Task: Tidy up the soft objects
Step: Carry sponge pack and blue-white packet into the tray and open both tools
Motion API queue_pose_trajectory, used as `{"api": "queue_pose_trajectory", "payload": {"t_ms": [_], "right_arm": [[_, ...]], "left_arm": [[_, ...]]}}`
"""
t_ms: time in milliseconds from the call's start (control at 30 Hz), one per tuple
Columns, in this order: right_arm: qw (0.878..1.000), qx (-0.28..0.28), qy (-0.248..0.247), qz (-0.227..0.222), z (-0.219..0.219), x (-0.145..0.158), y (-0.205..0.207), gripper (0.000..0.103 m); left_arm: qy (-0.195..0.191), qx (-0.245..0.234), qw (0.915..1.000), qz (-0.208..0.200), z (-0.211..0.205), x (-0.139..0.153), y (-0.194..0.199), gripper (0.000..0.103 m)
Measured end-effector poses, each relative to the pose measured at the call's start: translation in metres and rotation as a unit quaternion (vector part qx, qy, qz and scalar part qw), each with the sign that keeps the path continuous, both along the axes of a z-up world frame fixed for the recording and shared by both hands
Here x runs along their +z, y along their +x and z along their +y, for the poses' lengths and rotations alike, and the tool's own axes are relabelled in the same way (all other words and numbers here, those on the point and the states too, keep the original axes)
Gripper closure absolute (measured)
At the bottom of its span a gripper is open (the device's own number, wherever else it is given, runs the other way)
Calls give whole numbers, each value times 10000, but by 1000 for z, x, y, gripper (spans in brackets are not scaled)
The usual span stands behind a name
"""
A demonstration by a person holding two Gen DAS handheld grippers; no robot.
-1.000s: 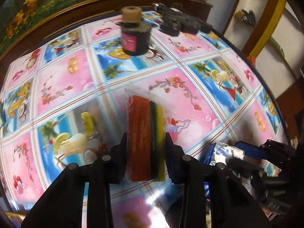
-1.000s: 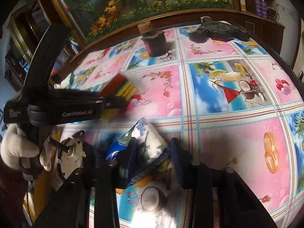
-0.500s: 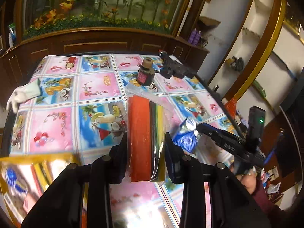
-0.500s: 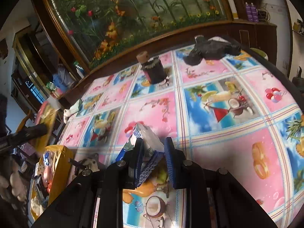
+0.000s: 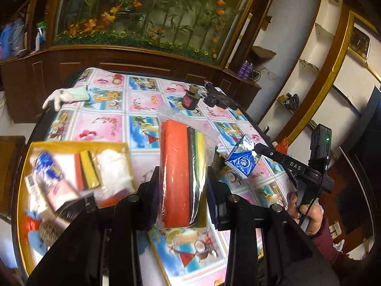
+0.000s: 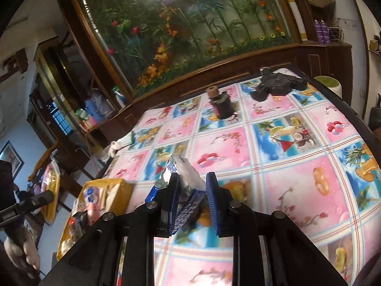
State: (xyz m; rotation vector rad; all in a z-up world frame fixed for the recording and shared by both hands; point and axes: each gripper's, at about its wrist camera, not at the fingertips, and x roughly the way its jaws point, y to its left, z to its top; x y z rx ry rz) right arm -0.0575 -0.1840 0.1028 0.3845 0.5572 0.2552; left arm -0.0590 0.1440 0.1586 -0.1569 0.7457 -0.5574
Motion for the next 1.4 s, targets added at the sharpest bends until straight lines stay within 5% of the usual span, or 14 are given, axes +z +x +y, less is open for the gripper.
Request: {"api": "queue_pose_trajectory", "payload": {"t_ms": [633, 1000, 1267, 1400], "right_arm": [[9901, 1374, -119, 271, 105, 16, -43, 81], [9723, 2211, -275, 706, 172, 2, -34, 80], [9543, 2606, -1049, 1021, 234, -17, -27, 80], [9510, 2549, -1407, 1038, 249, -23, -24, 76]], "left_arm": [[-644, 1143, 9909, 288, 105, -56, -71, 72], [44, 1666, 9855, 315, 114, -84, -68, 71], [436, 1897, 9794, 531, 112, -101, -55, 70], [378, 2029, 9773, 482, 118, -99, -56, 57]]}}
